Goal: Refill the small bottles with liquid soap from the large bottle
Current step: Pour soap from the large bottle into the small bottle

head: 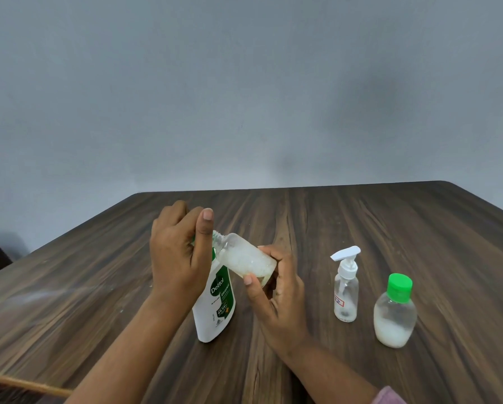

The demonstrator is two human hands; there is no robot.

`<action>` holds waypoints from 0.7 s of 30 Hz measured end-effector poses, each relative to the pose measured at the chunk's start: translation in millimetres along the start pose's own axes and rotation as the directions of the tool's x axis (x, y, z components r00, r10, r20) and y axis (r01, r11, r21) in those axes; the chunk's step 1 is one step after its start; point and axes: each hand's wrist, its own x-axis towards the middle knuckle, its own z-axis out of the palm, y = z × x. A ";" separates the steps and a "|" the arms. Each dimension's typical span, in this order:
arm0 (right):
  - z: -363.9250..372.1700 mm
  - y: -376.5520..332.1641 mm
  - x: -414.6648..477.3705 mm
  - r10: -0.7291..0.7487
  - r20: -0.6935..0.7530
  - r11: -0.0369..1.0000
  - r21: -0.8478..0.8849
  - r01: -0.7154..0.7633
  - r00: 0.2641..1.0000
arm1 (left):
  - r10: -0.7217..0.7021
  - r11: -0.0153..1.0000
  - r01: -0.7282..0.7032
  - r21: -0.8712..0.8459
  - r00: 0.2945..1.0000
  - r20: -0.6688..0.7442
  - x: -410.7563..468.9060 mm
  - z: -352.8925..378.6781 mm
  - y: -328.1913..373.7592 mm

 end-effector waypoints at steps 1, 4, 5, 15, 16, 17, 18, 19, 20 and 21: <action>-0.3 -0.1 -0.2 -0.003 -0.001 1.000 -0.006 0.003 1.000 | -0.003 1.000 0.003 -0.001 1.000 -0.003 -0.5 0.2 0.1; 0.5 -0.4 -0.1 -0.015 -0.011 1.000 -0.022 0.015 1.000 | -0.012 1.000 0.012 -0.001 1.000 0.007 0.9 -0.5 1.8; 0.9 -0.6 -0.2 -0.015 -0.013 1.000 -0.023 0.015 1.000 | -0.008 1.000 0.008 0.005 1.000 0.018 3.2 -1.2 2.1; 0.8 -0.7 0.5 -0.015 -0.007 1.000 -0.018 0.015 1.000 | -0.017 0.999 0.015 0.034 0.998 0.066 6.4 -4.2 0.2; 0.4 -0.8 0.3 -0.020 -0.007 1.000 -0.017 0.020 1.000 | -0.021 1.000 0.020 0.024 0.998 0.058 4.4 -3.8 0.3; -0.1 -0.6 0.1 -0.021 -0.008 1.000 -0.016 0.021 1.000 | -0.022 1.000 0.021 0.017 0.998 0.053 3.5 -3.6 1.0; -0.5 -0.5 0.3 -0.016 -0.009 1.000 -0.013 0.016 1.000 | -0.020 1.000 0.019 0.015 0.998 0.051 3.5 -3.4 2.0; -0.5 0.1 0.3 -0.009 -0.009 1.000 -0.010 0.009 1.000 | -0.016 1.000 0.015 0.017 0.999 0.051 4.1 -3.7 3.0; -0.1 0.1 0.2 -0.003 -0.006 1.000 -0.007 0.003 1.000 | -0.011 1.000 0.010 0.021 0.998 0.054 5.1 -4.4 3.6; 0.3 0.2 -0.1 0.000 -0.003 1.000 -0.009 0.000 1.000 | -0.006 1.000 0.004 0.025 0.998 0.058 6.3 -5.2 3.6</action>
